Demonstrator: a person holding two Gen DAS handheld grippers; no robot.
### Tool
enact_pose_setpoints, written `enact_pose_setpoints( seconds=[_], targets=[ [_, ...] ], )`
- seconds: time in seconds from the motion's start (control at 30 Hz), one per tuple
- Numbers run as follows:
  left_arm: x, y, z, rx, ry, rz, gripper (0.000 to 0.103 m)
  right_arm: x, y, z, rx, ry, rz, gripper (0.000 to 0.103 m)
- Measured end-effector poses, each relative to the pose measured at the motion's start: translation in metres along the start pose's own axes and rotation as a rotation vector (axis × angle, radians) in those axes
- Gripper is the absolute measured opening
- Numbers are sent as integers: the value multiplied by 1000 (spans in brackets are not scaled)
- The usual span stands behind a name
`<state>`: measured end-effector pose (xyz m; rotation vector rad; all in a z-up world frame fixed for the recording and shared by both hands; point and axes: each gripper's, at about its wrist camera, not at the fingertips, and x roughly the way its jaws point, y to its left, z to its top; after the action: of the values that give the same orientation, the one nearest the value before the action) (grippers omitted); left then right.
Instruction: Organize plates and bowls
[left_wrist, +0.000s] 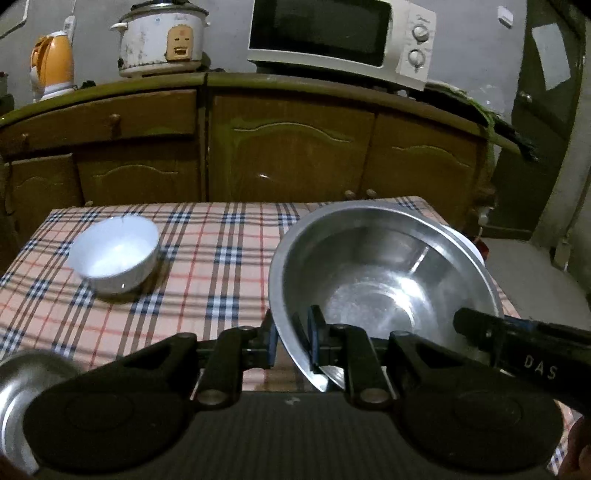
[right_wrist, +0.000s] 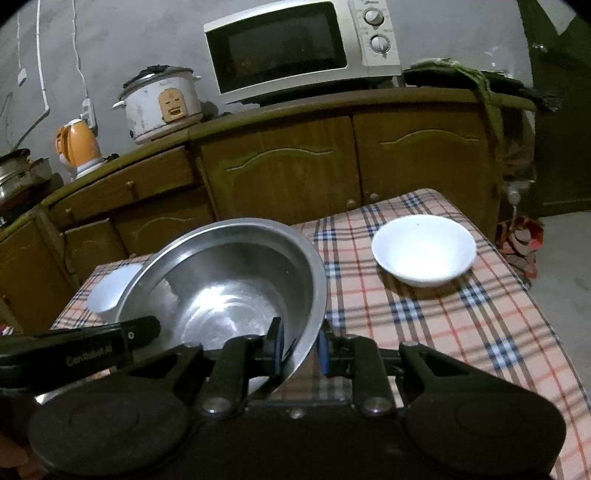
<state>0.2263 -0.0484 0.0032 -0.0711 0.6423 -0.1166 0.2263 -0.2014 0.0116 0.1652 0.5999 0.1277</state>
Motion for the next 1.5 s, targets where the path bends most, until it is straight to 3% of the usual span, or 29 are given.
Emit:
enact_pose_setpoints(
  seconds=[0.27,0.53,1.5],
  targets=[
    [-30,-13,-37,31,7,-10,18,-40,-7,-39,13,13,-16,25],
    [-28,-27,-68,45,49,-25,19,-51,-22,-73,12,47,-56,25],
    [3,-51,-108,72,137,-49,20,-29,-61,-109,36,122,-129,25]
  ],
)
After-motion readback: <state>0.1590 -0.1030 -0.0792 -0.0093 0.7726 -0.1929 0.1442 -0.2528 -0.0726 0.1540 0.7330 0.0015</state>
